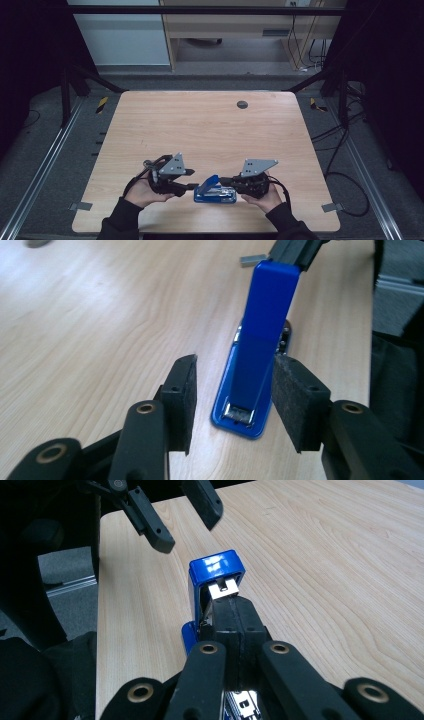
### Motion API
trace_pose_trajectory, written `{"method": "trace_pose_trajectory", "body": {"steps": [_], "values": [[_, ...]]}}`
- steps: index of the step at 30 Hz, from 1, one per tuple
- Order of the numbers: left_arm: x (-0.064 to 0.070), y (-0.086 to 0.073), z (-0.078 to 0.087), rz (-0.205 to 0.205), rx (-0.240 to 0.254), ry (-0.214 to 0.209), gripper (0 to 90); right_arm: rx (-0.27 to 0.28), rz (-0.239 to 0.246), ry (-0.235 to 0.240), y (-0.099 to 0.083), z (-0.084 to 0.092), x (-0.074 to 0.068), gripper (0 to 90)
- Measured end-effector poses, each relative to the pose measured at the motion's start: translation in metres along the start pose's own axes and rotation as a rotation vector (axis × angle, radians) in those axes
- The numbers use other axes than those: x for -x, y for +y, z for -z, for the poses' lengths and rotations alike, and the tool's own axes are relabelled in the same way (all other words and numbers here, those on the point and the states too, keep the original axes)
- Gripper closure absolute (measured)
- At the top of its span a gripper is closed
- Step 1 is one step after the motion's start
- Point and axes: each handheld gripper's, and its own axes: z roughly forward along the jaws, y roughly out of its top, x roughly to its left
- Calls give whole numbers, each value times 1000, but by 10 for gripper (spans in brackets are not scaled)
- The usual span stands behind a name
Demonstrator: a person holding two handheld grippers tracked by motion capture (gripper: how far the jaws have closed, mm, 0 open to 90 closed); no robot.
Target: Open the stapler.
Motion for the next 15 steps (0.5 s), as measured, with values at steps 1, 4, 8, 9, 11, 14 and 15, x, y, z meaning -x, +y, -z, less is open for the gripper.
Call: {"method": "trace_pose_trajectory", "body": {"steps": [1, 4, 8, 9, 11, 14, 15], "values": [[1, -4, 2, 20, 23, 26, 536, 0, 0, -1, 0, 0, 0, 900], [2, -12, 6, 79, 76, 79, 562, 1, 0, -3, 0, 0, 0, 900], [4, -18, 10, 144, 148, 185, 607, 2, -4, -6, 0, 0, -1, 900], [4, -19, 11, 158, 159, 211, 616, 2, -6, -7, 0, 0, -1, 900], [6, -20, 11, 189, 186, 253, 638, 2, -8, -9, 0, 0, -1, 900], [8, -21, 10, 218, 193, 335, 664, 2, -9, -11, 0, 0, -1, 900], [9, -20, 8, 221, 192, 353, 665, 2, -10, -11, 0, 0, -1, 900]]}}
